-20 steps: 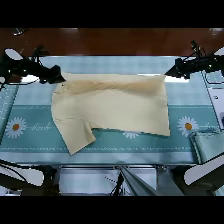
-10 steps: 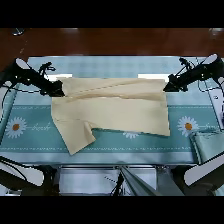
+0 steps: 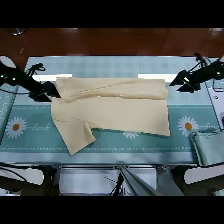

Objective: Fold the shirts.

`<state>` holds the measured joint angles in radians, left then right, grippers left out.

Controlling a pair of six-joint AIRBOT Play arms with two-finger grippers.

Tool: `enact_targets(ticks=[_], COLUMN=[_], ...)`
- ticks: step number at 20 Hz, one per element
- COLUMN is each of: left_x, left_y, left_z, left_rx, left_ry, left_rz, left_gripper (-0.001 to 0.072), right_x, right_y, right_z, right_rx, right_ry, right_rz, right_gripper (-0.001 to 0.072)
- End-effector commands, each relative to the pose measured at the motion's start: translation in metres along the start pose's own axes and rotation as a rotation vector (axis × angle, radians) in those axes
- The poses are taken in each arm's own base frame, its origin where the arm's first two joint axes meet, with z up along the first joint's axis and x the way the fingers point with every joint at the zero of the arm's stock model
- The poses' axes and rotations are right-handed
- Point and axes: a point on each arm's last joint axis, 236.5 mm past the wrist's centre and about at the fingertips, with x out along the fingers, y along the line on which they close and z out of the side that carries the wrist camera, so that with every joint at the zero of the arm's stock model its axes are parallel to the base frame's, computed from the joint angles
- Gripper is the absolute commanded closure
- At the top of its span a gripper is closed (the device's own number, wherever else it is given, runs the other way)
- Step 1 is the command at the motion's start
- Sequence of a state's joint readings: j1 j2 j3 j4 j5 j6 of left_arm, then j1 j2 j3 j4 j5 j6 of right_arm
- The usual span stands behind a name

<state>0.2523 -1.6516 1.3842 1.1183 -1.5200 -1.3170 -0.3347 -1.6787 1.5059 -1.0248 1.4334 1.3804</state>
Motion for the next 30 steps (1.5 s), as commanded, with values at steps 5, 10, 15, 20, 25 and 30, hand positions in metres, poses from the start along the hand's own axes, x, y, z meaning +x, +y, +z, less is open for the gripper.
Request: enact_targets(ticks=[5,10,15,20,25,30], left_x=[0.019,0.047,0.063,0.070,0.088,0.087], left_y=[0.037,0.023,0.016,0.000,-0.026,-0.028], left_z=[-0.116,-0.133,-0.116,-0.105,-0.115,-0.115], left_rx=[-0.220,-0.326,-0.376,-0.293,-0.065,-0.073], left_ry=[-0.075,-0.212,-0.307,-0.354,-0.293,-0.288], left_rz=[0.000,-0.145,-0.220,-0.241,-0.211,-0.218], left_gripper=[0.0001,0.0002,0.0002,0.0005,0.0515,0.0684], right_x=[-0.021,-0.008,-0.007,-0.007,-0.023,0.006], right_y=[-0.009,0.039,0.039,0.038,-0.032,-0.083], right_z=[-0.106,-0.142,-0.145,-0.143,-0.116,-0.187], right_rx=[0.060,0.088,0.087,0.106,0.266,0.393], right_ry=[-0.239,-0.289,-0.276,-0.282,-0.422,-0.096], right_rz=[-0.033,0.186,0.186,0.186,0.001,-0.067], right_gripper=[0.0090,0.0091,0.0091,0.0090,0.0087,0.0088])
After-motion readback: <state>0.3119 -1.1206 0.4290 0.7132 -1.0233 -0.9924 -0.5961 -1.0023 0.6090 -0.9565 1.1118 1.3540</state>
